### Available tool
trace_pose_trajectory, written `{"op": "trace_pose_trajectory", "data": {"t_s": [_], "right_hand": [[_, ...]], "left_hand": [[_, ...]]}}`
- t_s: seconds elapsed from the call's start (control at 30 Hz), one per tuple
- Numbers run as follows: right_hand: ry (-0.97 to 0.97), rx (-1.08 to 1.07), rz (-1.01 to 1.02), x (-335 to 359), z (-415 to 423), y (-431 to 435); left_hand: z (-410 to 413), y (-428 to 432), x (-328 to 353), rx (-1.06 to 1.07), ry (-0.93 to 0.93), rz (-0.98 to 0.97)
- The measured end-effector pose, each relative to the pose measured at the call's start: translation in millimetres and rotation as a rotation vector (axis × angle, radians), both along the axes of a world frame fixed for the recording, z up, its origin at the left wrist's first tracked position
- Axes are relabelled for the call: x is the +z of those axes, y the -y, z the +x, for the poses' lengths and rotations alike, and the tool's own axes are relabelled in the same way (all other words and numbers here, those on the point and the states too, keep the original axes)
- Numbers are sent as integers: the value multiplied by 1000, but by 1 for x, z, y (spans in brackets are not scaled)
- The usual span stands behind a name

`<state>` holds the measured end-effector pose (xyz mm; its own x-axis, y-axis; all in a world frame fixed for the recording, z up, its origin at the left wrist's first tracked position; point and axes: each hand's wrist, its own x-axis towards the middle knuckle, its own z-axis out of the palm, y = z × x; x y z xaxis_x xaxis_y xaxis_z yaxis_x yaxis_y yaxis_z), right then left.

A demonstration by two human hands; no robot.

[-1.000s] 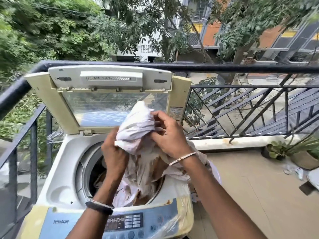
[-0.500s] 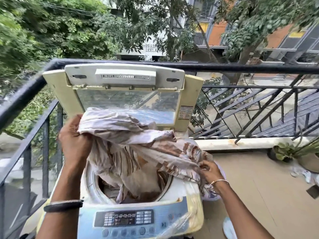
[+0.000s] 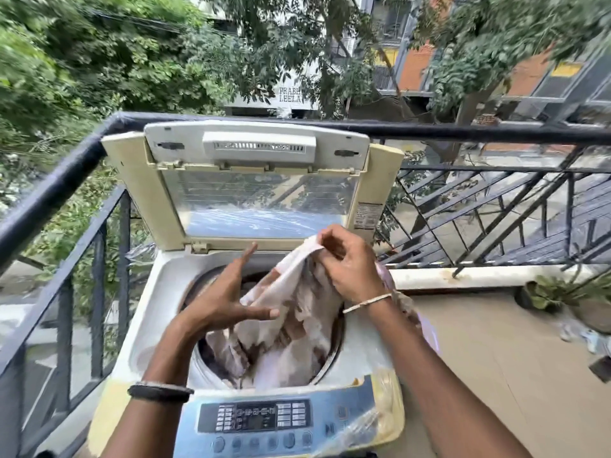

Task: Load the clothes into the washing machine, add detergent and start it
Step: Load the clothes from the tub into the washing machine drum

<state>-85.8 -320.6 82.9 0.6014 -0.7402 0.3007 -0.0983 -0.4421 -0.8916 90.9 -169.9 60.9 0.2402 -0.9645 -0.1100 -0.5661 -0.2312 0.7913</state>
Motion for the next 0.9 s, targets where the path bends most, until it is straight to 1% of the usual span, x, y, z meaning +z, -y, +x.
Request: {"op": "trace_pose_trajectory", "data": {"t_s": [0.03,0.07,0.1,0.13,0.2,0.23,0.27,0.33,0.4,0.47,0.5,0.53,0.57,0.6,0.67,0.7,0.73,0.8,0.87,0.9], "right_hand": [[35,69,48,7,15,-17],[60,139,88,10,29,-34],[67,198,93,13,40,-48],[50,236,50,14,49,-59],[-34,290,-72,14,56,-64],[-78,315,-75,13,53,-59],[-129,335,-58,10,47,-51],[-328,315,-88,-3,25,-27],[-631,232,-150,-28,-9,2],[-985,118,-102,-59,-51,34],[-1113,66,-52,-76,-70,47],[-1176,24,1,-90,-88,58],[-1173,-9,48,-103,-103,66],[-1114,-46,100,-115,-114,70],[-898,-141,190,-128,-120,65],[-784,-200,197,-131,-118,60],[-705,-270,167,-134,-116,55],[-668,-401,64,-138,-108,53],[-647,-529,-23,-130,-101,52],[-607,-564,-62,-123,-97,53]], "left_hand": [[-4,5,5,-25,9,-49],[-6,8,7,-60,0,-138],[-5,10,5,-34,16,-168],[-5,12,5,42,73,-162],[0,11,-1,280,235,-31],[4,8,-8,347,269,1],[6,4,-15,398,279,-14],[12,-5,-24,489,206,-44],[22,-14,-31,558,146,-62],[35,-22,-35,592,101,-55],[40,-24,-33,608,57,-76],[45,-26,-32,616,14,-122],[46,-28,-25,634,-6,-152],[46,-29,-21,660,-14,-193],[46,-28,-15,703,3,-219],[44,-27,-11,693,4,-204],[44,-24,-12,659,-18,-212],[43,-20,-12,596,-91,-207],[42,-17,-14,565,-73,-170],[41,-16,-13,530,-56,-143]]}}
